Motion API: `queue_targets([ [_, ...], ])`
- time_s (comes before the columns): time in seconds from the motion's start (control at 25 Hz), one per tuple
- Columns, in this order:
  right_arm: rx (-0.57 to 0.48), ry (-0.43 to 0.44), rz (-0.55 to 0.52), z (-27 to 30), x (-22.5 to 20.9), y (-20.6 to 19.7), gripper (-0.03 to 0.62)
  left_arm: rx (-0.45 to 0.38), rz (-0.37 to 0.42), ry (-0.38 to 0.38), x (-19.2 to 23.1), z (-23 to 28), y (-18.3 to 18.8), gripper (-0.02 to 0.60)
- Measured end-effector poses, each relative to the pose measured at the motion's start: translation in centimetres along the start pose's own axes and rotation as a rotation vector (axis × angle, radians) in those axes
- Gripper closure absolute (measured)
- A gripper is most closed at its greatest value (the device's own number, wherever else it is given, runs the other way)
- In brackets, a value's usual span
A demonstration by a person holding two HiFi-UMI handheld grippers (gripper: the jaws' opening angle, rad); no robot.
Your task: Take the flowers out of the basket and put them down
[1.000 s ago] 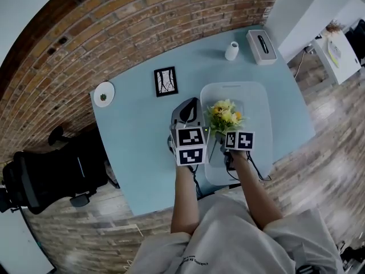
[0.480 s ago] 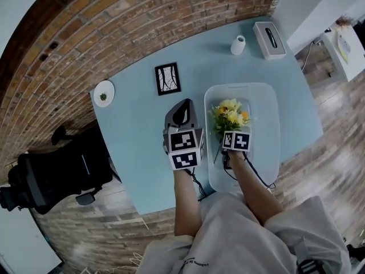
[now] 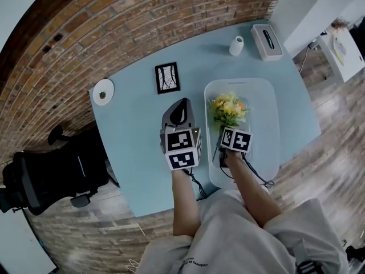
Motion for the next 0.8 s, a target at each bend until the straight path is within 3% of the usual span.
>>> queue_targets([
  [0.36,-0.209,0.093,0.169,-6.2,1.8,3.5,0.545,-0.068,0.033,-0.019,-2.1,-4.6,1.0,0.563],
  [0.52,-0.338,0.139,0.097,-9.7,3.2,5.3,0.545,-0.083,0.042,-0.043,-3.1,-7.4,1.1,0.563],
  [0.8,-0.517,0.200,-0.084,-15.0,5.1,7.4,0.543,-0.102,0.062,-0.016,-3.3,-11.6,1.4,0.563],
])
Point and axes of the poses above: the fingertips, and each gripper's own axes: z forward along the fingers, x to its left, y out of its top, the point moved 7 cm from there along -z, backward along the fingers, and after that the axes turned 15 degrees about -x, right-handed, at the moved point
